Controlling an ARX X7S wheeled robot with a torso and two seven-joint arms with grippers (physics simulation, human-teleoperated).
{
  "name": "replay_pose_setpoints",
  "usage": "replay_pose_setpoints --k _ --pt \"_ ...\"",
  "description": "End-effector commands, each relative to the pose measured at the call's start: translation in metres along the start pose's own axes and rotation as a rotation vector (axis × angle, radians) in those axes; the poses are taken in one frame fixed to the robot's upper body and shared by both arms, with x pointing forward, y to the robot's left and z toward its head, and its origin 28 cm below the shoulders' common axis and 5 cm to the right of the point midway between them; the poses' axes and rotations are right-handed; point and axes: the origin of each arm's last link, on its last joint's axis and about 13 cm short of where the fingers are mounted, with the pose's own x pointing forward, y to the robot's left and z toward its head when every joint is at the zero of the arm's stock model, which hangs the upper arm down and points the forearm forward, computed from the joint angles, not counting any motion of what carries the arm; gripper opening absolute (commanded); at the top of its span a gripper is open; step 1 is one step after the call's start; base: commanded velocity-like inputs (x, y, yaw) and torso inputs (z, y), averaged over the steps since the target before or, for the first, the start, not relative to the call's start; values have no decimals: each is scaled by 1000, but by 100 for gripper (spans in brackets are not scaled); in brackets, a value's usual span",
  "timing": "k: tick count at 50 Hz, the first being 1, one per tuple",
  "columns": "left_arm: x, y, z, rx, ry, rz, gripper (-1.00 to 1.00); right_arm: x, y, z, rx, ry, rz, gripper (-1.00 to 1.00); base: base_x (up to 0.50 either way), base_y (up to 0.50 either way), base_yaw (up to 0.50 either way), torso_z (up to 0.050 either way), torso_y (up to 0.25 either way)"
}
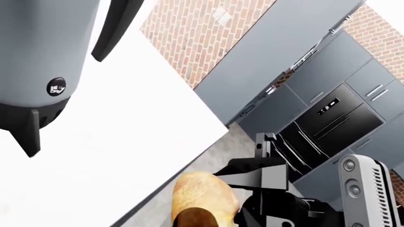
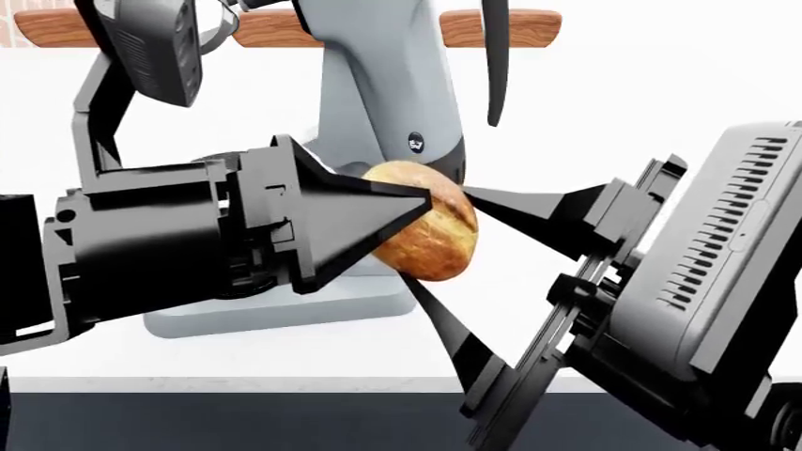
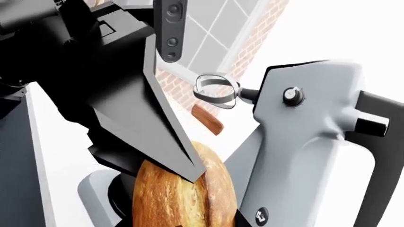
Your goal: Place the bread in the stand mixer bowl.
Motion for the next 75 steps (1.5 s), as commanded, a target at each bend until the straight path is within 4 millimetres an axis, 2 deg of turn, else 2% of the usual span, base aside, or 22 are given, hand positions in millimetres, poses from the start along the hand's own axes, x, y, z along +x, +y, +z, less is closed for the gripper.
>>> replay_pose_setpoints --k 1,7,8,21,28,36,52,56,64,71,75 --pt "-1 2 1 13 -13 33 -100 1 -2 1 -14 -15 -19 -100 0 0 0 0 0" --pt "1 1 -1 16 -20 36 -100 4 -8 3 28 -17 -83 -100 0 0 0 0 0" --pt "0 1 -1 18 -28 40 -100 4 -11 4 39 -15 -86 100 0 0 0 0 0" --pt "-12 -11 0 63 -69 38 -100 2 -16 0 53 2 -146 100 0 0 0 0 0" --pt "-26 -18 -2 75 -130 61 -100 -12 -15 -1 46 5 -169 100 0 0 0 0 0" --pt "-37 -22 1 90 -255 97 -100 -27 -13 -17 48 47 -190 100 0 0 0 0 0" --pt "-58 -27 -8 88 -354 180 -100 -39 -37 -17 174 12 -408 100 0 0 0 0 0" --pt "-62 -26 -9 87 -362 192 -100 -38 -50 -14 226 34 -561 100 0 0 0 0 0" --pt "-62 -28 -9 86 -373 219 -100 -36 -50 -16 243 33 -562 100 0 0 0 0 0" --pt "-56 -23 -7 83 -421 408 -100 -35 -50 -18 248 34 -555 100 0 0 0 0 0" --pt "-53 -17 0 76 -411 428 -100 -35 -49 -18 245 34 -548 100 0 0 0 0 0"
